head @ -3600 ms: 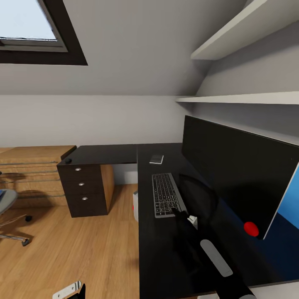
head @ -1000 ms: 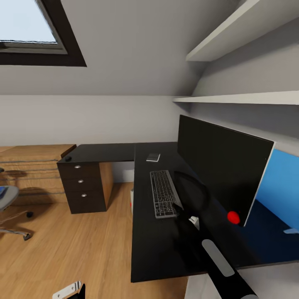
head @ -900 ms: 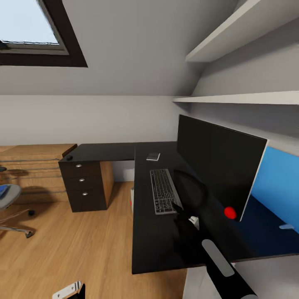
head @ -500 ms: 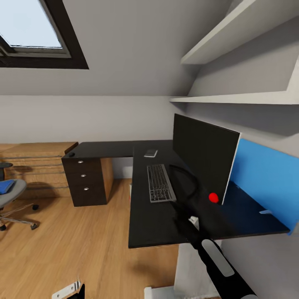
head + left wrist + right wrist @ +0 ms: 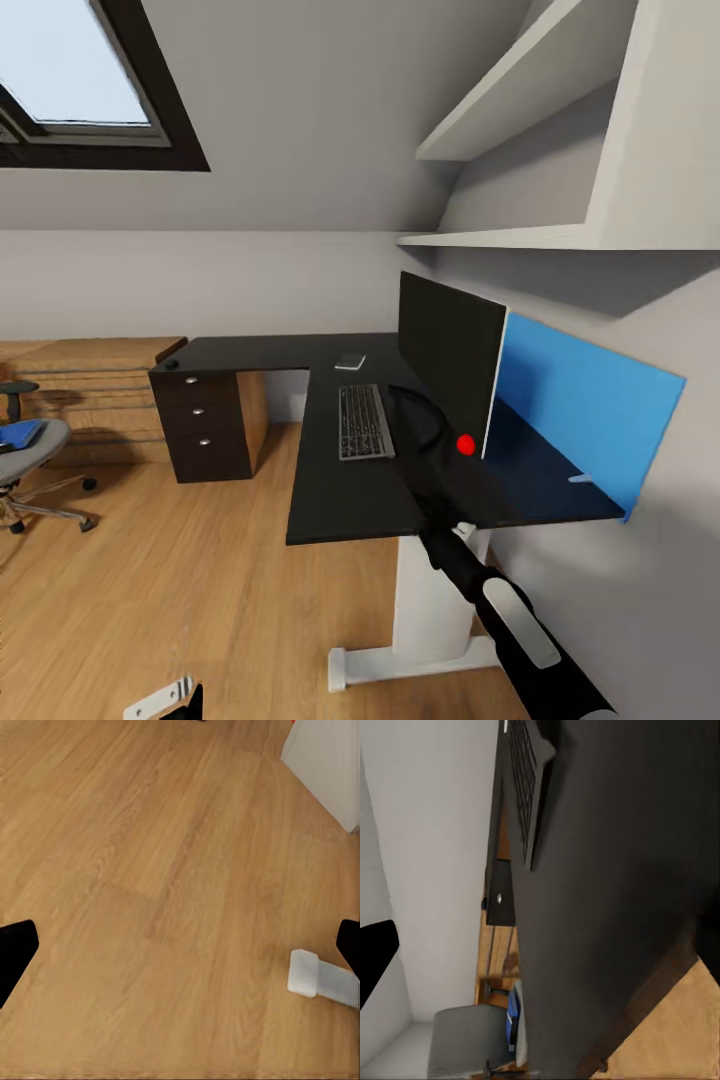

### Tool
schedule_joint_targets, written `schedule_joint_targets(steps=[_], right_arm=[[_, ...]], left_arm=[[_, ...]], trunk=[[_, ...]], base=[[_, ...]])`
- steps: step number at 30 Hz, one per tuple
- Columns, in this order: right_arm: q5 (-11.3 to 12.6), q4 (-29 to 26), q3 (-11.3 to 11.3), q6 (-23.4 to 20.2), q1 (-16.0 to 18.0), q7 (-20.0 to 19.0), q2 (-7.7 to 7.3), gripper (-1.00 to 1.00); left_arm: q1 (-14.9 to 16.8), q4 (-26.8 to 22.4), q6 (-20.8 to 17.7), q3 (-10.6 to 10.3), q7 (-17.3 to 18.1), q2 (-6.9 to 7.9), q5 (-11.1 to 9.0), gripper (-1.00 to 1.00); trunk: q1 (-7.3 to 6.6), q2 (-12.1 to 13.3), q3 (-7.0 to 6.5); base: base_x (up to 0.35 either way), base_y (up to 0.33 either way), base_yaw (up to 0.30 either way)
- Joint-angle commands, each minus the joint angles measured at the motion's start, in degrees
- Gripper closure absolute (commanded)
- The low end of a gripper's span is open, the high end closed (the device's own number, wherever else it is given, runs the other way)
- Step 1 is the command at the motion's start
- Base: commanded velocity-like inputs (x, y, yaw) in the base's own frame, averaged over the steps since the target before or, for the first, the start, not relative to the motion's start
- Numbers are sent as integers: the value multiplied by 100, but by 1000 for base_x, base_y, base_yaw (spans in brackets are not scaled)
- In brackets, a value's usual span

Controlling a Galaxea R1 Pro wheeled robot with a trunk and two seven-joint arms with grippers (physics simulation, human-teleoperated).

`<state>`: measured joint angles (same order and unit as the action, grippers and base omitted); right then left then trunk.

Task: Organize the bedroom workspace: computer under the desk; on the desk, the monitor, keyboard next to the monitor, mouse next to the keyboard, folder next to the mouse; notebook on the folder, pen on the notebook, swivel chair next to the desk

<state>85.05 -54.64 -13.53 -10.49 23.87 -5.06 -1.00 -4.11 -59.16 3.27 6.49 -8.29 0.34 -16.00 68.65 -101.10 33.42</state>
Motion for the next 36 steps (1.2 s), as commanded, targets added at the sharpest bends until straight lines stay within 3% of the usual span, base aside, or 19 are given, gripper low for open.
schedule_joint_targets(steps=[1, 10, 15, 18, 19, 25, 34, 36], right_arm=[[-57, 4, -15, -1, 4, -15, 1, -100], [-859, 43, -17, 45, -49, -29, 4, -100], [-1434, 207, -63, 160, -168, -24, 26, -100], [-1923, 523, -178, 361, -196, -24, 67, -100], [-2186, 679, -221, 521, -203, -27, 76, -100], [-3254, 1278, -302, 1161, -302, -22, 94, -100], [-4165, 2807, -309, 1439, -420, -29, 74, -100], [-4319, 3259, -308, 1760, -424, -17, 73, -100]], left_arm=[[-2, -7, 14, -10, -21, 5, -58, -100], [-2, -2, 11, -6, -32, 13, -56, -100], [-2, 0, 13, -7, -29, 16, -57, -100], [-2, 1, 15, -7, -23, 12, -54, -100], [-2, 1, 15, -7, -20, 11, -53, -100], [-2, 3, 23, -14, -9, 9, -46, -100], [-2, 69, 16, -16, -6, 10, -57, -100], [-2, 288, 16, -17, 2, 14, -59, -100]], trunk=[[-3, -3, 5], [-3, -3, 5], [-3, -3, 5], [-3, -3, 5], [-3, -3, 5], [-135, 238, -103], [-333, 599, -265], [-377, 679, -301]], base=[[-295, -165, 0], [-299, -152, 0], [-263, -116, 0], [-101, -38, 0], [-51, -19, 0], [-20, -8, 0], [-2, -1, 0], [0, 0, 0]])
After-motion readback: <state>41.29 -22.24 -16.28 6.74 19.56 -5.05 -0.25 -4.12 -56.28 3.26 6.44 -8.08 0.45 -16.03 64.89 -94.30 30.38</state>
